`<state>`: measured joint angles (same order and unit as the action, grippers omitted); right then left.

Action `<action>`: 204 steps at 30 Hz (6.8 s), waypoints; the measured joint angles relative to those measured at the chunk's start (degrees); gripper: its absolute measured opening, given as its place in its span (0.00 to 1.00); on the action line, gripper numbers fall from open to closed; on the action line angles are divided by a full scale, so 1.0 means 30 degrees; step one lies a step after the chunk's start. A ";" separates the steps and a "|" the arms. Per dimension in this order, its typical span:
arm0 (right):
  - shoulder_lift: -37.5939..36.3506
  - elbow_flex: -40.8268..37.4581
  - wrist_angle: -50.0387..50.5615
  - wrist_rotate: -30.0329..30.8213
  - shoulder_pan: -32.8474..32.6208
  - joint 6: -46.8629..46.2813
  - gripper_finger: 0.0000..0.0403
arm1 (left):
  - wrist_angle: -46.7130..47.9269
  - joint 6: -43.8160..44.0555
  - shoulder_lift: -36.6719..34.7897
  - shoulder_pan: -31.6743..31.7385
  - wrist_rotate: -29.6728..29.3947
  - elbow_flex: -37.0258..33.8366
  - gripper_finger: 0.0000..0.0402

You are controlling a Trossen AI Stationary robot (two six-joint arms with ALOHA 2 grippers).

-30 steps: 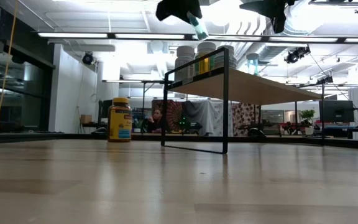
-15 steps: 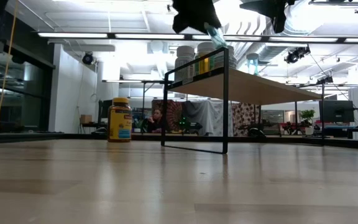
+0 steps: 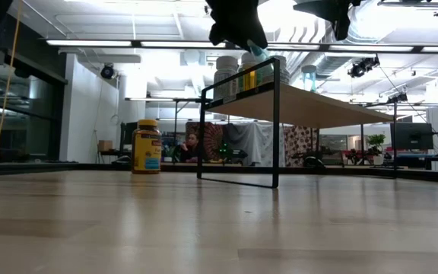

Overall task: Pick and place medicine bottles onto shelf by color
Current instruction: Put the green pill bottle on the shelf, then put the yellow pill bottle on the shelf

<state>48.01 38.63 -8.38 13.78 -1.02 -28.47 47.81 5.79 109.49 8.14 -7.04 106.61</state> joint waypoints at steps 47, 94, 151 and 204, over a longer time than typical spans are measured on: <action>0.0000 0.0000 0.0073 0.0036 0.0000 0.0000 0.49 | 0.1232 -0.1008 0.0576 0.0033 0.0639 -0.0007 0.40; 0.0015 0.0000 0.0500 -0.0299 -0.0022 0.0315 0.49 | -1.4848 0.5068 -2.3300 -0.1951 -0.2824 -2.1350 0.42; 0.0007 0.0000 0.0576 -0.0903 -0.0022 0.1807 0.49 | -0.2731 0.7422 -0.9454 1.4140 0.1084 -1.4181 0.85; 0.0007 0.0000 0.0130 -0.0903 -0.0015 0.1799 0.49 | -0.2732 0.5025 -1.0365 1.2094 -0.0696 -1.1882 0.49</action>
<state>48.03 38.63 -7.99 11.07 -1.06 -23.07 39.62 20.86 78.40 44.42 -9.13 70.96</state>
